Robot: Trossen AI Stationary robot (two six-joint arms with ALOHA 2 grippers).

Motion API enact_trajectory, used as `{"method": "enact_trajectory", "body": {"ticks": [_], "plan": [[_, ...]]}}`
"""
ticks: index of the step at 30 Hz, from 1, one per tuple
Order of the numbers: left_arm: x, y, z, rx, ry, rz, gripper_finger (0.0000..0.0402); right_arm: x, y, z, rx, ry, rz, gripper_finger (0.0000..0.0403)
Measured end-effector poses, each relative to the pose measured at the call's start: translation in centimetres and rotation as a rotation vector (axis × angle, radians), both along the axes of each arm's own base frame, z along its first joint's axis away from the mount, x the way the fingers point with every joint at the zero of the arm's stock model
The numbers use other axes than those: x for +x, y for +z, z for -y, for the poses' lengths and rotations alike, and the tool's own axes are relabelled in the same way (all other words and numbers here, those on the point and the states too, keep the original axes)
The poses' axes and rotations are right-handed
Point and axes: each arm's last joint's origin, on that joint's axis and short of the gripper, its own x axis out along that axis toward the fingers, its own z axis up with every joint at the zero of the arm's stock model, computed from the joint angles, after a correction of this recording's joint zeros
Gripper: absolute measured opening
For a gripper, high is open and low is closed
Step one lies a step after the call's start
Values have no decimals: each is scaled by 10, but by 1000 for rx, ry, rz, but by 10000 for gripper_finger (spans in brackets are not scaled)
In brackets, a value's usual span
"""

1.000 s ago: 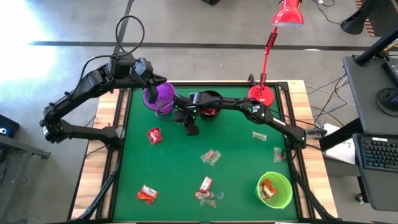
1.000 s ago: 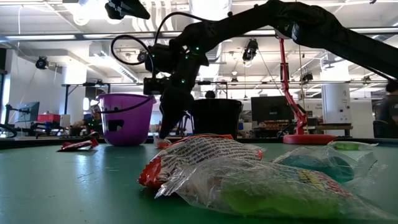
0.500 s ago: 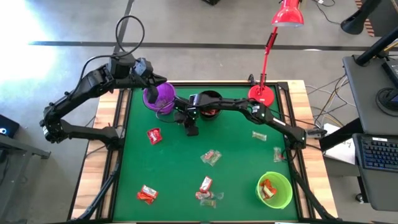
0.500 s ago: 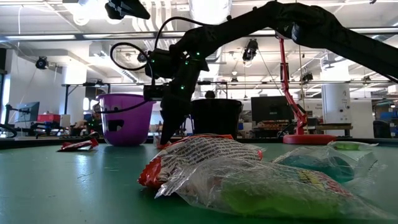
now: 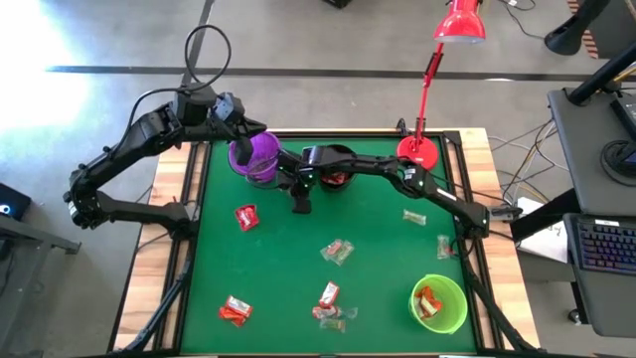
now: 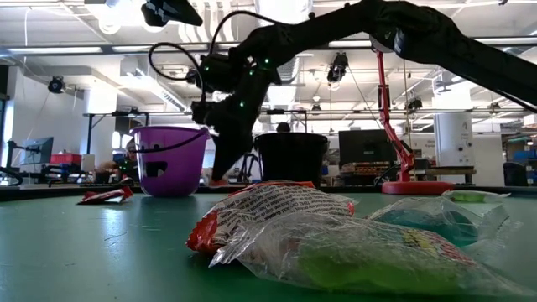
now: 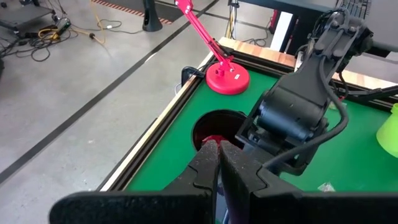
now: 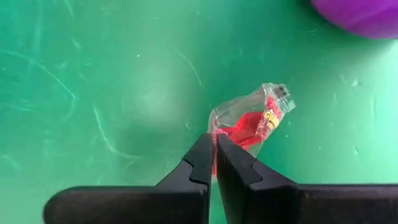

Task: Sort candy
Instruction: Put the red gummy into the violet bucket

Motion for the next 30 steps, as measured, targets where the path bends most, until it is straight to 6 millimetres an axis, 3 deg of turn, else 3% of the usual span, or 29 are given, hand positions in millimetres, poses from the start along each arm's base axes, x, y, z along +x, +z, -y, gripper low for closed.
{"method": "enact_trajectory", "body": {"ticks": [8,17,24,30], "plan": [[-1,1,1,-3,4,6,0,-12,48,-3,9,-48,63,9],[-2,1,1,-5,4,6,0,-14,62,3,30,-76,131,8],[-2,1,1,-12,8,8,0,-19,95,5,38,-68,249,8],[-2,1,1,-20,12,11,0,-18,113,26,27,-108,411,8]]}}
